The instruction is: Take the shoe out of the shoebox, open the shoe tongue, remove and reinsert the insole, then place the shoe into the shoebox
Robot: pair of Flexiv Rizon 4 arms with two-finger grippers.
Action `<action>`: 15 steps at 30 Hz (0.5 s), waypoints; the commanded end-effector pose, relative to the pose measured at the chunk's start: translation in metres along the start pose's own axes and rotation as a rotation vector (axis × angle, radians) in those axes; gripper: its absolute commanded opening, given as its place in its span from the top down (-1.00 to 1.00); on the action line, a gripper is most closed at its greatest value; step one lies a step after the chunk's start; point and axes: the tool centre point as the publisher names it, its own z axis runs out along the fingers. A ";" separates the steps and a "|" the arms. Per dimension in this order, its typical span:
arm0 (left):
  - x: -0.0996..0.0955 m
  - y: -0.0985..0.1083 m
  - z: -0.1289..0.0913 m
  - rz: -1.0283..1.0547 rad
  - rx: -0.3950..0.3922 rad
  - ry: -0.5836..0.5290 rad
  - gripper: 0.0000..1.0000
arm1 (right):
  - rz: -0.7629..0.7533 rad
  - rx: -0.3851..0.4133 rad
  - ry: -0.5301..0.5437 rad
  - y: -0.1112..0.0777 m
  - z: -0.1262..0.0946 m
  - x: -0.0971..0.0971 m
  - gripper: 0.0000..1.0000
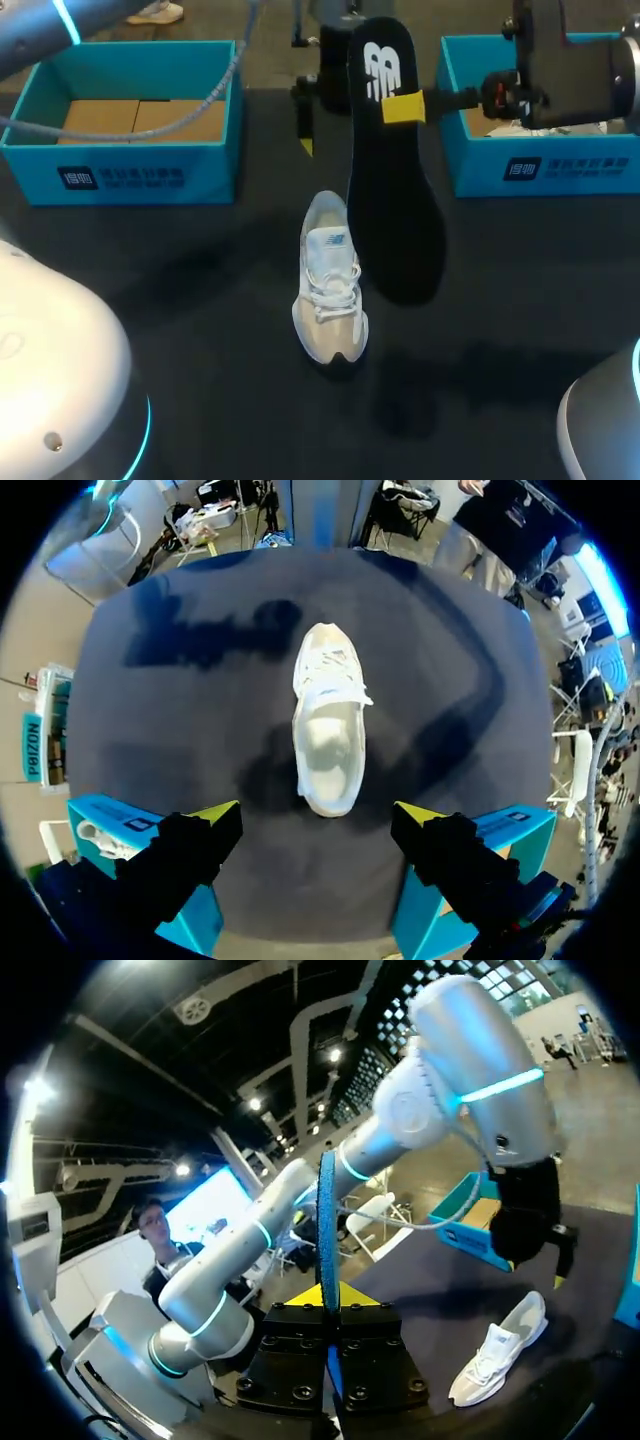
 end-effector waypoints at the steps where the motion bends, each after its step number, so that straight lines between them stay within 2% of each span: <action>1: 0.020 -0.002 -0.016 0.058 0.009 -0.251 -1.00 | 0.038 -0.019 -0.016 0.006 -0.009 -0.013 1.00; 6: 0.024 -0.005 -0.028 0.111 -0.004 -0.342 -1.00 | 0.103 -0.027 -0.011 0.020 -0.019 -0.030 1.00; 15: 0.038 -0.004 -0.045 0.202 0.032 -0.511 -1.00 | 0.213 -0.050 0.030 0.040 -0.031 -0.074 1.00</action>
